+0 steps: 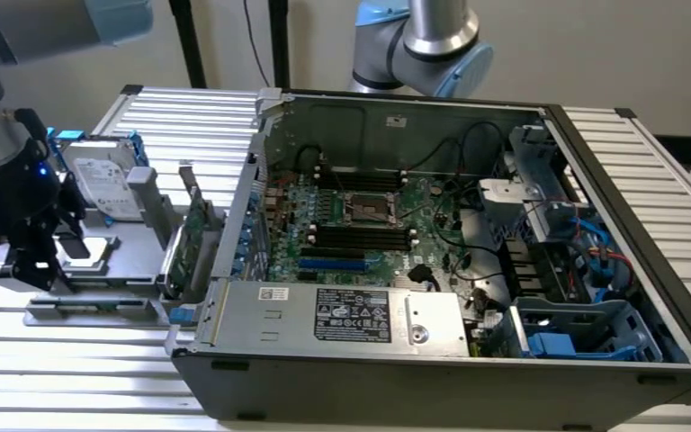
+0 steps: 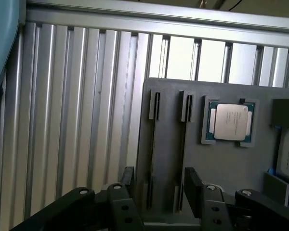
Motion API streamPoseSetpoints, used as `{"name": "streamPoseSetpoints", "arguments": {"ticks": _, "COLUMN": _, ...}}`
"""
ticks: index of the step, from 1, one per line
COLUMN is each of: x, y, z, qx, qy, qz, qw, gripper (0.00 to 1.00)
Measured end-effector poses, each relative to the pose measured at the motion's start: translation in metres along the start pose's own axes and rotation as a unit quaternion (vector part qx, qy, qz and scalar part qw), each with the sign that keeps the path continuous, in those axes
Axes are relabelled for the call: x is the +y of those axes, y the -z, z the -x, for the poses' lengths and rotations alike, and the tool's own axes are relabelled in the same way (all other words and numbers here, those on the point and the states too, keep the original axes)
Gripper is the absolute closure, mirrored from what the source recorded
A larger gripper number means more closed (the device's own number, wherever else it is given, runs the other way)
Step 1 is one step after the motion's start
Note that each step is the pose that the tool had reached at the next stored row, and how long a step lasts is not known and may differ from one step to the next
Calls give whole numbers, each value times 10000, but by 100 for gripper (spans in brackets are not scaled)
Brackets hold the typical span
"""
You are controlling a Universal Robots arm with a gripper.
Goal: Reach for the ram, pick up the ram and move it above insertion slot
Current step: 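Pick up the ram and move it above insertion slot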
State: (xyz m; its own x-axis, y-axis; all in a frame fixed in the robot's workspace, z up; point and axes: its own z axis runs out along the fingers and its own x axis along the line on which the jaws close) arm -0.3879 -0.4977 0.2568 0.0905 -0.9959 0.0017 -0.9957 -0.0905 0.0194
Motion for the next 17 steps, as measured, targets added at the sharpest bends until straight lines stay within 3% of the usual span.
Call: {"name": "streamPoseSetpoints", "arguments": {"ticks": 17, "x": -19, "y": -309, "z": -21, "qx": 0, "qy": -24, "qz": 0, "qw": 10000, "gripper": 46}}
